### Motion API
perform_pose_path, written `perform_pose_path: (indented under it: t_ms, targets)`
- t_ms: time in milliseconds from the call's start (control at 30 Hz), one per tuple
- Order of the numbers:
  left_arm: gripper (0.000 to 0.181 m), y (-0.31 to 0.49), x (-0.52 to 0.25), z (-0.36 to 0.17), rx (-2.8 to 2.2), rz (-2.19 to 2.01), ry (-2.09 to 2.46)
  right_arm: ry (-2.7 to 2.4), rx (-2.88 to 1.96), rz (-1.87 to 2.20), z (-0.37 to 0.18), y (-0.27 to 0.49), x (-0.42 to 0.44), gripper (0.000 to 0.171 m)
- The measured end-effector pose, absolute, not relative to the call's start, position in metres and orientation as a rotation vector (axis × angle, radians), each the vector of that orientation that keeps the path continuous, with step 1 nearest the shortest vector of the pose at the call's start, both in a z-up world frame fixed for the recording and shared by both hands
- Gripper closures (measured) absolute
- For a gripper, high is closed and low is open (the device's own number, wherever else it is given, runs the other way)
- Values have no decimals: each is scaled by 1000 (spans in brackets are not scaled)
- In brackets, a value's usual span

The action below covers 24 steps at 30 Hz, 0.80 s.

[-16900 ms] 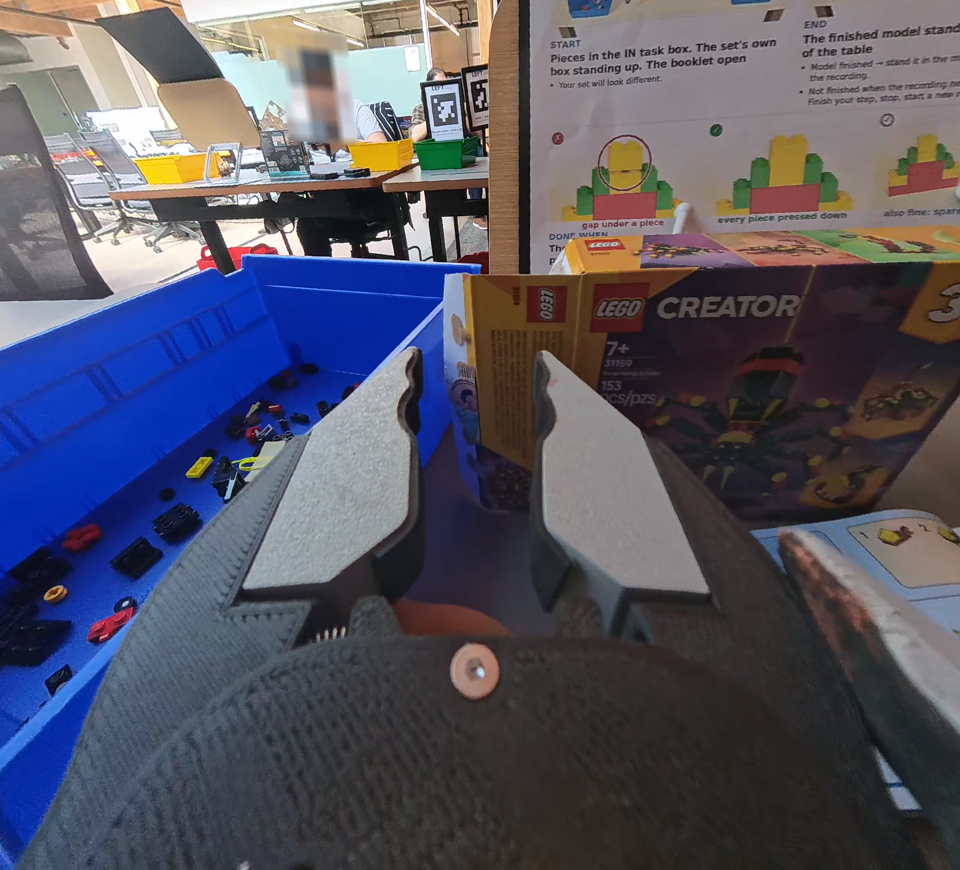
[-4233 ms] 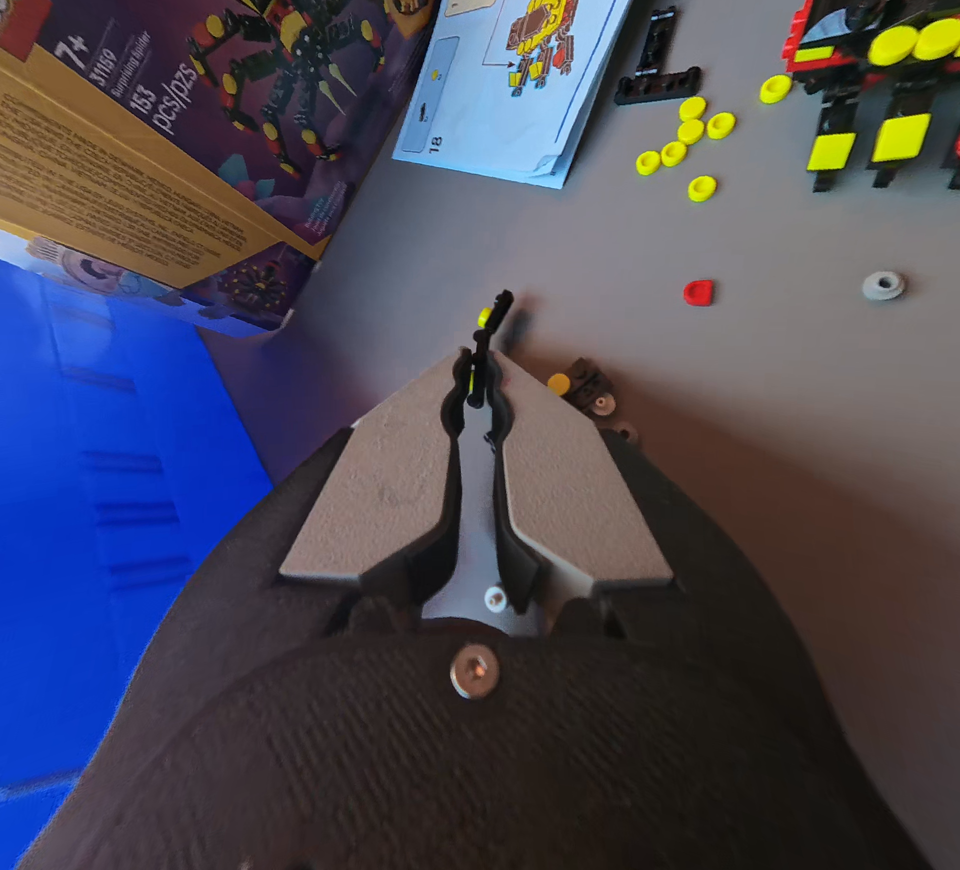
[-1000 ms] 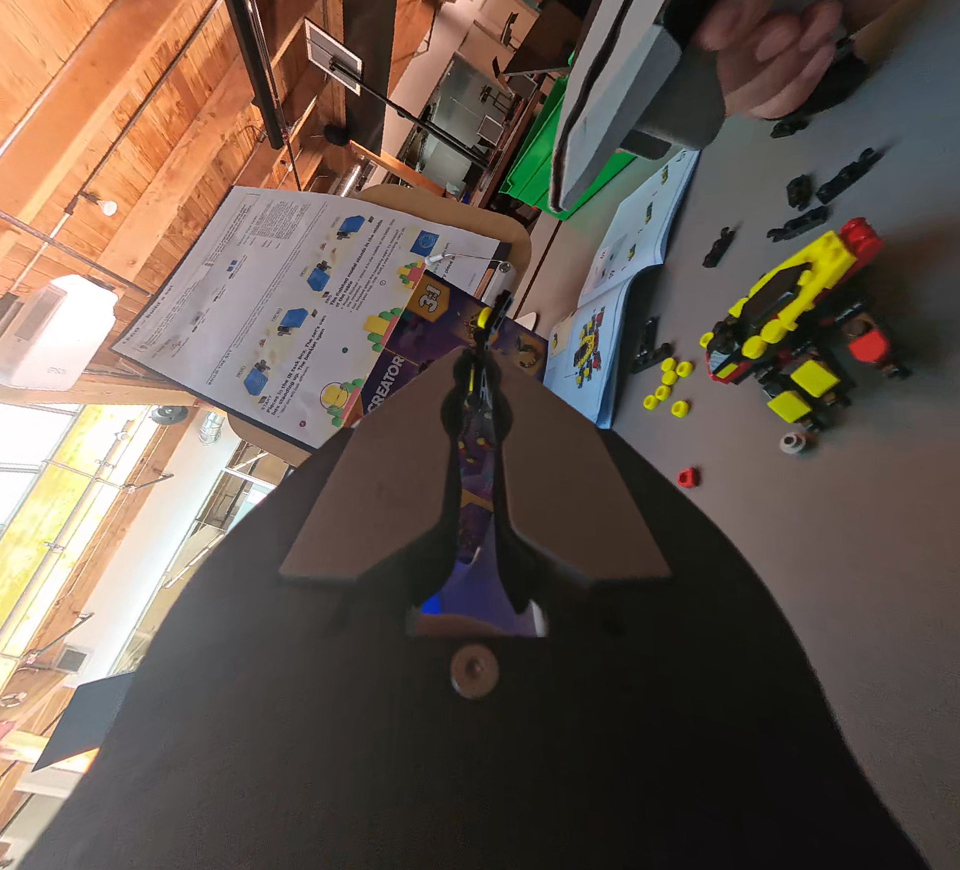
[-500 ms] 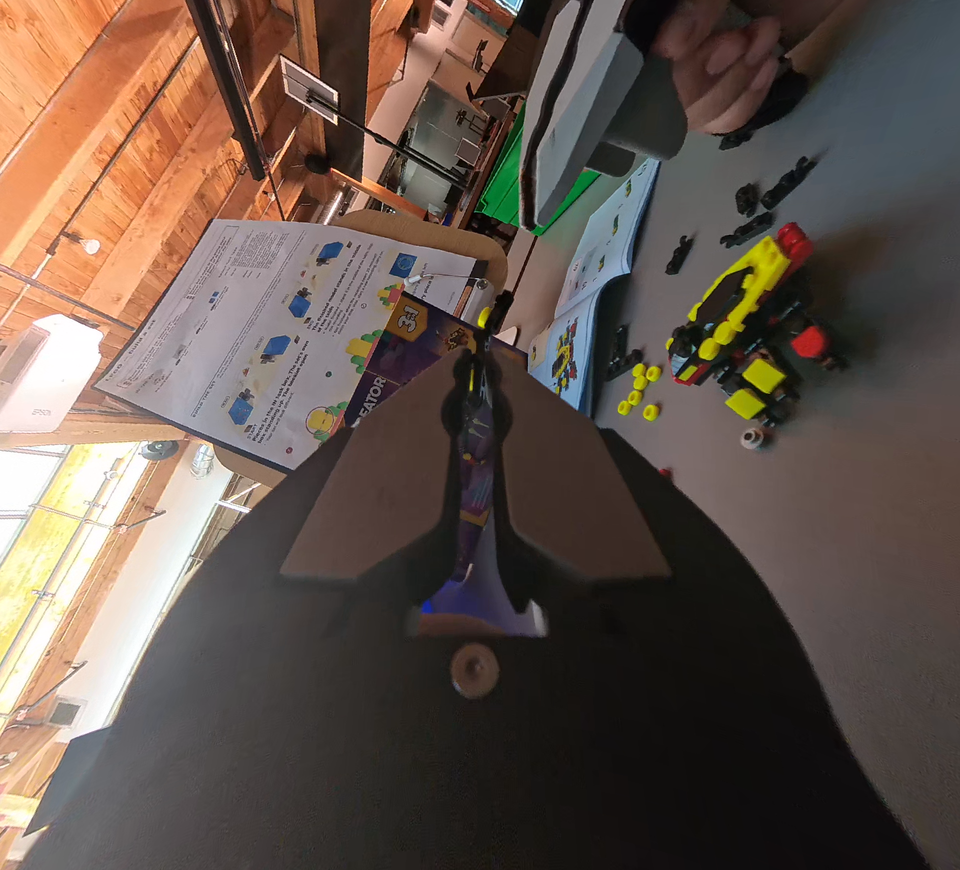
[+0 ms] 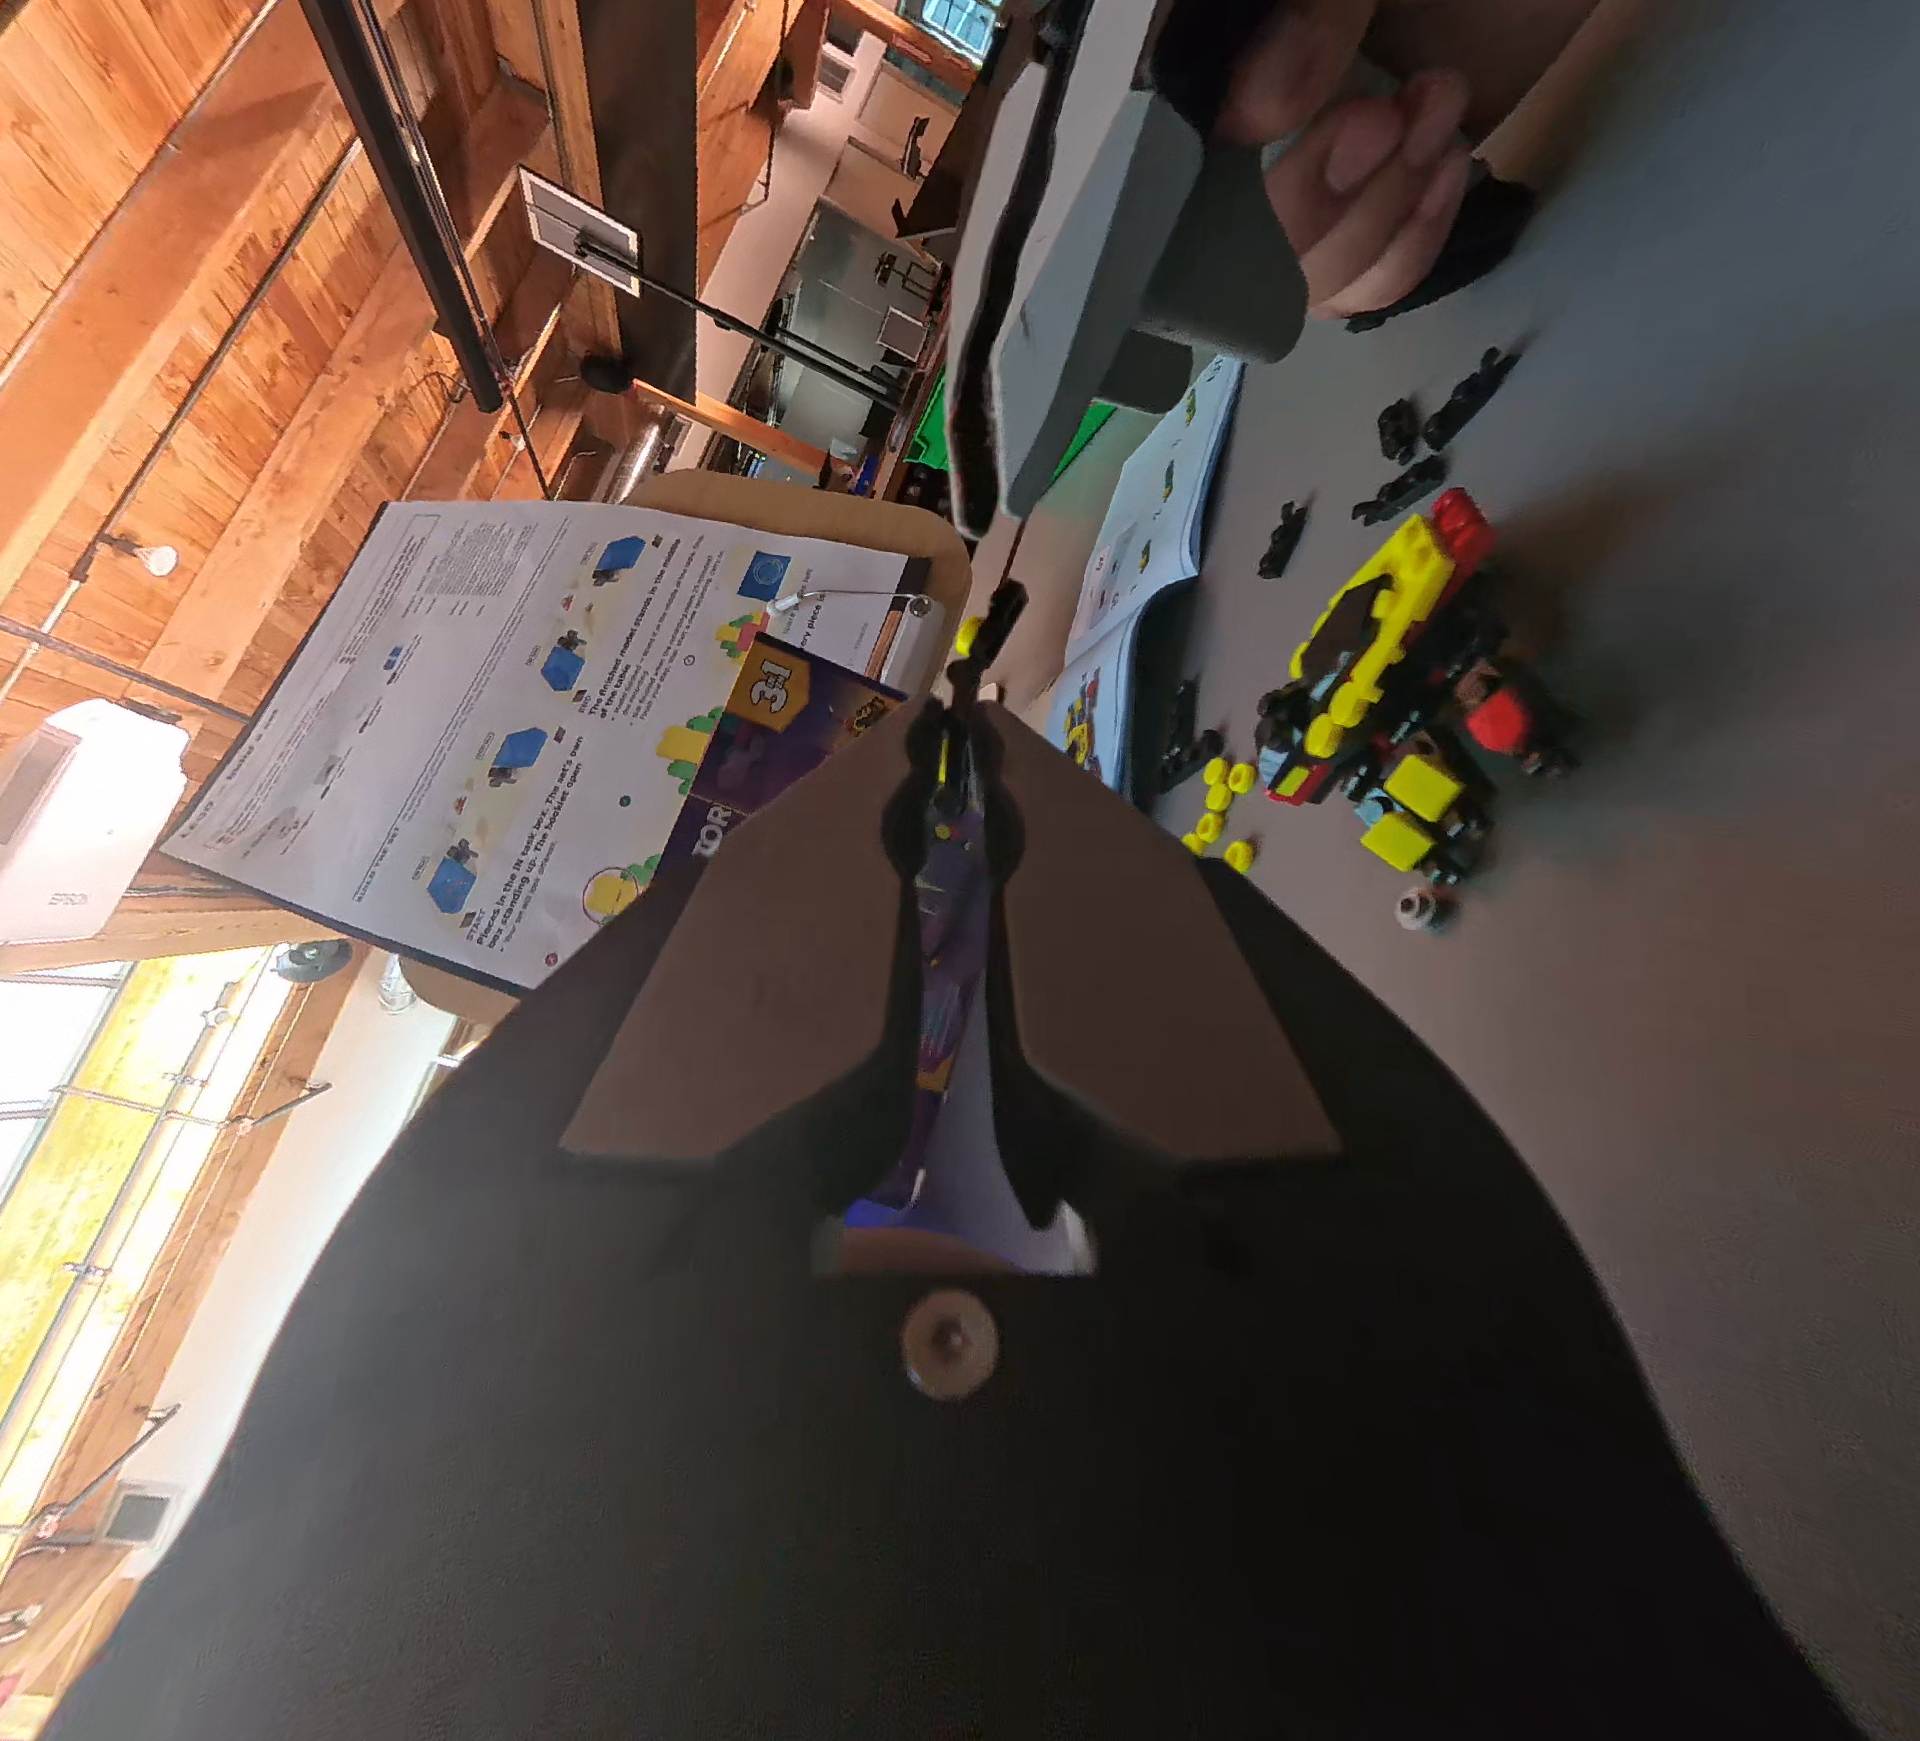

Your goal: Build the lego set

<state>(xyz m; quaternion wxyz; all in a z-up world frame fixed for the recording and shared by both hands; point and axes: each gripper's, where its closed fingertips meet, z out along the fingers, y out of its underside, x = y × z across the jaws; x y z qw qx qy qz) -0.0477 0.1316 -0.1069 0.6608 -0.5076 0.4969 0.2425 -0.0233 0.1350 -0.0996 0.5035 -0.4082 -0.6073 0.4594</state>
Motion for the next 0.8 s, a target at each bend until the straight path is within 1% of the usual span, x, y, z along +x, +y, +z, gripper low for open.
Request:
perform_pose_path:
  t_ms: [400,433,500,667,733,800]
  targets:
    - [179,127,-35,-114,-1113,564,1178,-1487,-981,1113,-101,128,-27,161]
    - [180,127,-34,-115,-1106,572,1187,-1489,-980,1110,-101,128,-27,162]
    - [180,126,-32,-117,-1101,578,1200,-1492,-983,1097,-102,129,-27,170]
    - [180,128,-35,-117,-1117,573,1185,-1498,-992,1082,-104,131,-27,171]
    - [180,130,-37,-118,-1133,573,1181,-1489,-1000,1103,-103,131,-27,162]
    - [180,130,-37,-118,-1132,568,1180,-1502,-1015,1129,-104,129,-27,158]
